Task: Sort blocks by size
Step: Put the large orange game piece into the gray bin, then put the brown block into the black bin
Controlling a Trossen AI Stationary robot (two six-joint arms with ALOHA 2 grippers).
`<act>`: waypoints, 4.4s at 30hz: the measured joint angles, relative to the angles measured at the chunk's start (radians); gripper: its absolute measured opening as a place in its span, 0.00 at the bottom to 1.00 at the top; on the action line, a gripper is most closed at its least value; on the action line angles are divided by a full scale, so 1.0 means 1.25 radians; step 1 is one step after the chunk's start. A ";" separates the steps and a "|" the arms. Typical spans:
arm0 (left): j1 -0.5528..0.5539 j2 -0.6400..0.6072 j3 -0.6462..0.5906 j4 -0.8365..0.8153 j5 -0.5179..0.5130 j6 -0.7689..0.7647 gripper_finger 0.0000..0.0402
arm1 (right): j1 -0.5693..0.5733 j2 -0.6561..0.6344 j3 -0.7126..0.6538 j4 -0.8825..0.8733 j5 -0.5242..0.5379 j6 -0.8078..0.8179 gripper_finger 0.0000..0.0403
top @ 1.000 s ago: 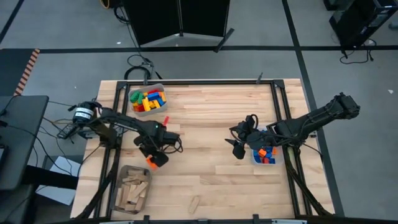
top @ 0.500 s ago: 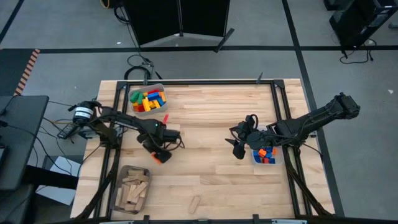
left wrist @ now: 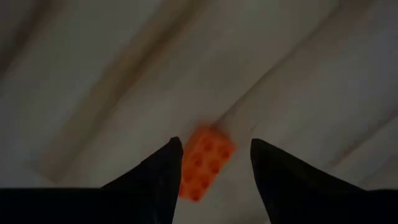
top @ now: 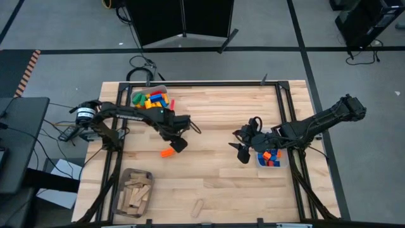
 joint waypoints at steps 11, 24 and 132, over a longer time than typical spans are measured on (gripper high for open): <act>-0.038 0.000 0.050 -0.050 -0.027 0.228 0.49 | 0.000 0.000 0.000 0.000 -0.036 0.000 0.62; -0.111 0.000 0.050 -0.091 -0.082 0.264 0.49 | 0.000 0.000 0.000 0.000 -0.035 -0.016 0.61; 0.729 -0.372 -0.186 0.049 -0.175 0.243 0.64 | -0.154 0.001 0.000 0.224 -0.032 0.066 0.53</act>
